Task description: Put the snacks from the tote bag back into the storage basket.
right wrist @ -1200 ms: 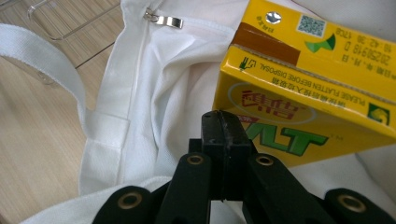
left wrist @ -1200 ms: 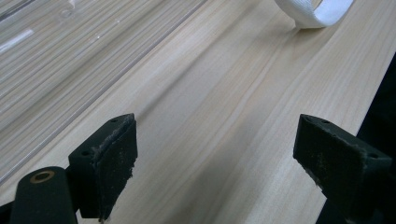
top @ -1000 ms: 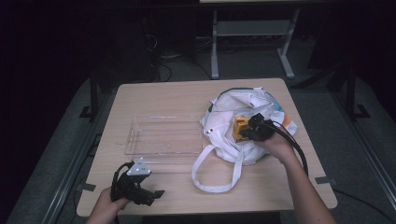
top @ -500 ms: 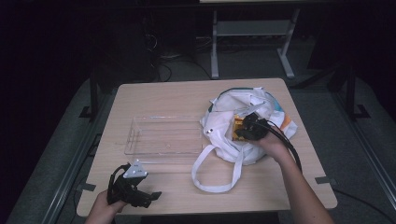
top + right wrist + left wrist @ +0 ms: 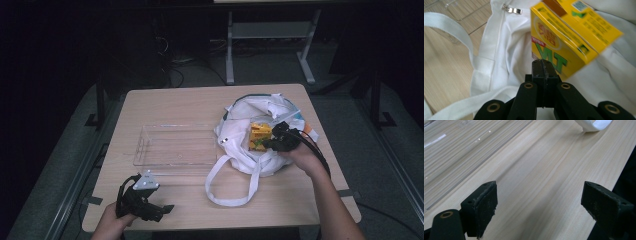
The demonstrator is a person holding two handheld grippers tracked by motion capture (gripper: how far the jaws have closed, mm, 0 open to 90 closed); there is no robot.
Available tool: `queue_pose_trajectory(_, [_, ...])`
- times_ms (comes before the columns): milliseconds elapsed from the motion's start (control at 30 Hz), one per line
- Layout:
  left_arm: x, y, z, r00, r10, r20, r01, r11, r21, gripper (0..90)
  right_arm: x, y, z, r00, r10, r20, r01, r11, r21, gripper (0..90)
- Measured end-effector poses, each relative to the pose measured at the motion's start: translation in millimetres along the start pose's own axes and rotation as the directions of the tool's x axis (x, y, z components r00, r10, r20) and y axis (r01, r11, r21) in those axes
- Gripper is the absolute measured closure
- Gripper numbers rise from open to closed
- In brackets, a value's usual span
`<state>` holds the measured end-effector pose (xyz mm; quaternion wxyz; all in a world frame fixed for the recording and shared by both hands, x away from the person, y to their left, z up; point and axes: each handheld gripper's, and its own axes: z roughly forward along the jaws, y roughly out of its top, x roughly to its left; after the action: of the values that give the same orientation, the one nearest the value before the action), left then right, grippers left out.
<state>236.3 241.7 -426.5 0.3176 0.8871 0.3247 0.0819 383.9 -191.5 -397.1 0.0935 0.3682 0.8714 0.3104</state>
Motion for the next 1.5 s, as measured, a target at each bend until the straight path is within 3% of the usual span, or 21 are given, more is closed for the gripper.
queue_pose_trajectory(367, [0.8,1.5,1.2,1.0,0.009,0.004,-0.009,1.0,0.001,13.3,-22.7,-14.5,-20.0,0.9968,0.071,0.036,-0.07,0.997,-0.03,89.6])
queue_pose_trajectory(700, [0.1,0.6,1.4,1.0,-0.002,0.003,0.002,1.0,0.004,13.3,-30.4,-12.9,-13.4,0.9954,0.079,0.055,-0.077,0.996,-0.035,89.6])
queue_pose_trajectory(1067, [0.2,0.6,1.4,1.0,-0.001,0.003,0.001,1.0,0.003,13.3,-26.3,-10.1,-8.7,0.9981,0.044,0.043,-0.043,0.999,-0.027,89.6])
queue_pose_trajectory(1500, [-0.1,0.8,1.3,1.0,0.001,0.005,-0.001,1.0,0.003,13.3,-13.5,-6.5,-6.2,0.9999,-0.009,-0.005,0.009,1.0,-0.017,89.6])
